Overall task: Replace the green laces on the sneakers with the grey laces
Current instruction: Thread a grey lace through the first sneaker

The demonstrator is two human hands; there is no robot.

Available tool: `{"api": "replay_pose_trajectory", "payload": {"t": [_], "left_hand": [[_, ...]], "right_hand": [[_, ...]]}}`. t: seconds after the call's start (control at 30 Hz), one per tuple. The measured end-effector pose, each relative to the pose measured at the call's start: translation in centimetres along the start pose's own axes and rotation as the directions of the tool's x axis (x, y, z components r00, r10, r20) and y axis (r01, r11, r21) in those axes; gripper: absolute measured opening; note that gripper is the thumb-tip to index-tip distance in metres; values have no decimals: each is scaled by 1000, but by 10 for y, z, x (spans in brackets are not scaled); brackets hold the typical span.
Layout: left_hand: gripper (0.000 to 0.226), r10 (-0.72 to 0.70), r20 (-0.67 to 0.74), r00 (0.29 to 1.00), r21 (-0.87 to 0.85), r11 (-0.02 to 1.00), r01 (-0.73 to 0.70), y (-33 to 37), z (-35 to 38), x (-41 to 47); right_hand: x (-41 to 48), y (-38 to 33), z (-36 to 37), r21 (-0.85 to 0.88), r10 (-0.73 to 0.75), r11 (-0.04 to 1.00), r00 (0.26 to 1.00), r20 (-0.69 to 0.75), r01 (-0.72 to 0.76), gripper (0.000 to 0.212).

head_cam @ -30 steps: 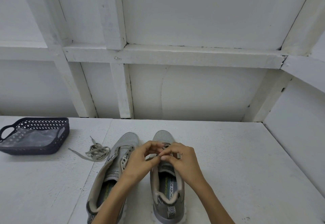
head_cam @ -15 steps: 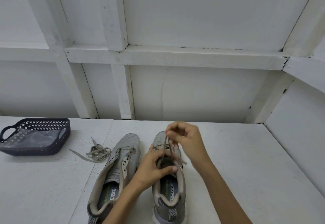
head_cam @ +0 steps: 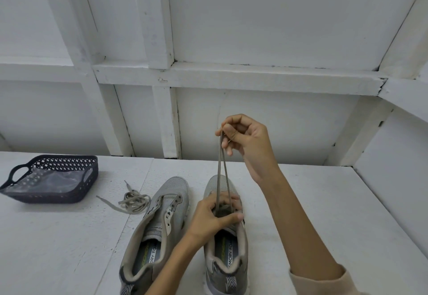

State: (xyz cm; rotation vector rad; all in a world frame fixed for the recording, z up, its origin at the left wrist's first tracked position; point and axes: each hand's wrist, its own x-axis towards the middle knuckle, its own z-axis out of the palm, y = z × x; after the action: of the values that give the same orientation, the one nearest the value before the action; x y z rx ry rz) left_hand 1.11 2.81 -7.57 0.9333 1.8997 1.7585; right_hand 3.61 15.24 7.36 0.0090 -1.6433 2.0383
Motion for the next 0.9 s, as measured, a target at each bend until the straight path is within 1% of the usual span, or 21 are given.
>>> {"api": "replay_pose_trajectory", "payload": {"t": [0.1,0.17,0.23,0.3,0.4,0.5,0.63,0.7,0.83,0.9], "left_hand": [[26,-14,12,1000,5,1000,14,-5,-1,3],[31,-22,8,1000,16,1000,22,-7,-2,4],[40,-26,-3,1000,4,1000,26,-10,-2,4],[49,-27,-10,1000,-15,1000,27,-13,-2,4],[54,-28,-52,998,-45,999,26,-15,-1,3],[47,23,-92,996,-98,995,-32,-1,1,2],[43,103,-102,989,-254,959,-126,52,-3,15],[37,138,-153,978,-306,935,-180,79,-7,29],[23,124,-271,954,-418,878,-233,105,-20,51],[22,128,-303,944,-451,854,-260,104,-30,55]], "right_hand": [[7,-18,3,103,-62,993,998,-5,62,14],[11,-28,6,115,-101,989,995,18,98,15],[12,-30,9,128,-97,988,994,43,91,15],[12,-27,9,151,-76,986,996,39,69,14],[12,-25,7,166,-52,985,998,29,47,12],[13,-23,3,154,-29,988,999,31,24,11],[12,-20,-2,160,0,987,1000,21,-3,12],[11,-19,-5,155,8,988,1000,25,-12,10],[7,-19,-16,35,-26,999,999,38,25,6],[4,-18,-27,34,-50,998,999,-1,50,3]]}}
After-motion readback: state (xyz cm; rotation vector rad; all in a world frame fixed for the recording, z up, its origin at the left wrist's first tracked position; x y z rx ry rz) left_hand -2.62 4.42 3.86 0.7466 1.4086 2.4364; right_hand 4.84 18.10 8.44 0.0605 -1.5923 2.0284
